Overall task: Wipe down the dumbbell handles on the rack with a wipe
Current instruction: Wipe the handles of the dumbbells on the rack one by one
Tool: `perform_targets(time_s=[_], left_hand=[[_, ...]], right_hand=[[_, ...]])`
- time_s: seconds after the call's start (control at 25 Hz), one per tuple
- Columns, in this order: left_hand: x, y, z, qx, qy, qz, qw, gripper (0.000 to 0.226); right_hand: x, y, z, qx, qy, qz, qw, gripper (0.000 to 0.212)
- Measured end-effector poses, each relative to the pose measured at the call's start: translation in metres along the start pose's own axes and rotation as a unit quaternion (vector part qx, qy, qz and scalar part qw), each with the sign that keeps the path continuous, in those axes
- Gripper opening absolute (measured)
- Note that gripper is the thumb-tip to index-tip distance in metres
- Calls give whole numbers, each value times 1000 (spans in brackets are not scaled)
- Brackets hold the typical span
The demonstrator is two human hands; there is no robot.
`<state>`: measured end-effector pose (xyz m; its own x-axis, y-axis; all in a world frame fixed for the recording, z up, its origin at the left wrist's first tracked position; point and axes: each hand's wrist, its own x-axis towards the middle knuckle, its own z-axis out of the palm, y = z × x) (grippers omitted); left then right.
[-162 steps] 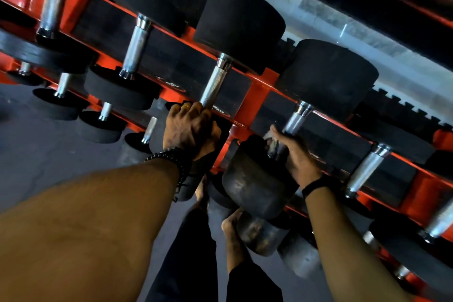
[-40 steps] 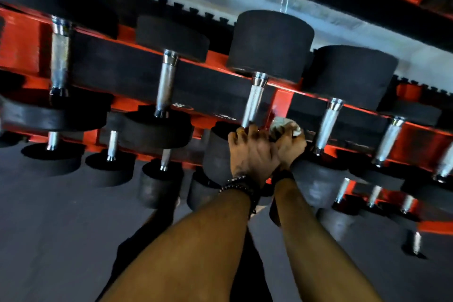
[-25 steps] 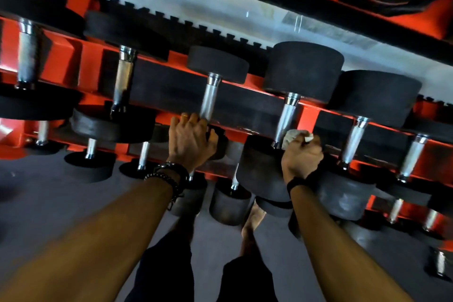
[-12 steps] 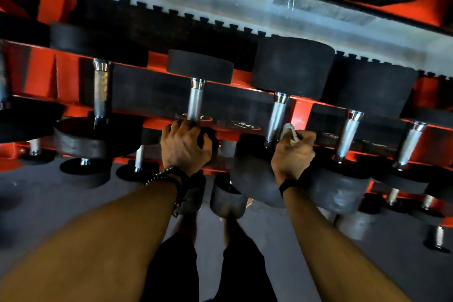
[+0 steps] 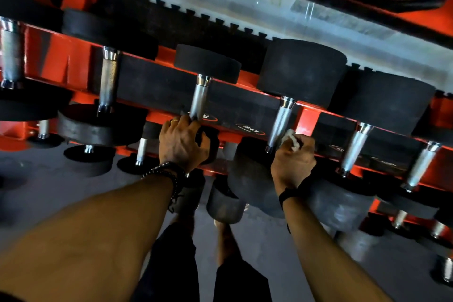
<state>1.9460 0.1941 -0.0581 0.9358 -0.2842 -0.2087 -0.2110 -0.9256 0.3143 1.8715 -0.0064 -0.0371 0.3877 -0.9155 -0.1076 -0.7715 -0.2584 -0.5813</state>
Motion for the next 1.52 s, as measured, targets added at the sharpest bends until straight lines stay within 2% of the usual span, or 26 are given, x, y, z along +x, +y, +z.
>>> perform_targets(time_s=[0.2, 0.32, 0.36, 0.44, 0.52, 0.56, 0.6, 0.68, 0.72, 0.76, 0.84, 0.96, 1.0, 1.08, 1.12, 1.16, 1.24, 1.28, 1.36, 1.4, 1.44, 1.52], left_hand=[[0, -3, 3, 4, 14, 7, 1000, 29], [-1, -2, 2, -4, 22, 11, 1000, 27], [0, -2, 2, -7, 20, 11, 1000, 27], [1, -4, 3, -11, 23, 10, 1000, 27], [-2, -5, 3, -12, 21, 7, 1000, 29], [-2, -4, 3, -13, 23, 6, 1000, 29], [-1, -4, 2, -14, 23, 6, 1000, 29], [0, -3, 1, -15, 18, 7, 1000, 29], [0, -4, 2, -14, 21, 7, 1000, 29], [0, -4, 1, -11, 23, 8, 1000, 29], [-3, -4, 1, -5, 19, 9, 1000, 29], [0, -4, 0, 5, 16, 8, 1000, 29], [1, -4, 1, 6, 19, 12, 1000, 29], [0, -3, 2, 10, 23, 17, 1000, 29], [-2, -2, 1, 12, 22, 15, 1000, 28], [-4, -3, 0, 14, 19, 13, 1000, 28], [-2, -3, 0, 14, 13, 10, 1000, 26], [0, -2, 0, 15, 8, 10, 1000, 25], [1, -3, 1, 19, 8, 19, 1000, 25], [0, -2, 1, 20, 8, 22, 1000, 25], [-1, -1, 0, 22, 7, 22, 999, 25], [-2, -3, 0, 22, 3, 19, 1000, 25]], right_hand=[[3, 8, 0, 74, 13, 18, 997, 12], [32, 25, -7, 156, -89, 80, 981, 14], [41, 31, -9, 149, -128, 70, 978, 16], [46, 33, -14, 41, -196, -18, 980, 16], [39, 22, -18, -84, -265, -117, 953, 3], [36, 11, -16, -106, -298, -117, 941, 12], [34, 0, -14, -99, -341, -71, 932, 26], [37, -17, -6, -14, -419, 112, 901, 67], [41, -19, 0, 30, -438, 168, 883, 87], [44, -18, 3, 71, -450, 198, 868, 96], [45, -19, 2, 73, -460, 196, 863, 101], [42, -19, -1, -25, -459, 119, 880, 98], [41, -19, 0, -19, -459, 126, 880, 99], [47, -16, 0, 65, -468, 178, 863, 116], [49, -14, -2, 100, -501, 190, 838, 118], [48, -18, -4, 110, -506, 191, 834, 112], [53, -17, 4, 61, -493, 152, 854, 98], [53, -13, 6, 39, -490, 123, 862, 98], [49, -10, 12, 35, -464, 140, 874, 105], [52, -7, 15, 89, -464, 172, 864, 103], [52, -8, 16, 158, -476, 209, 839, 96], [56, 0, 24, 215, -486, 231, 815, 70]])
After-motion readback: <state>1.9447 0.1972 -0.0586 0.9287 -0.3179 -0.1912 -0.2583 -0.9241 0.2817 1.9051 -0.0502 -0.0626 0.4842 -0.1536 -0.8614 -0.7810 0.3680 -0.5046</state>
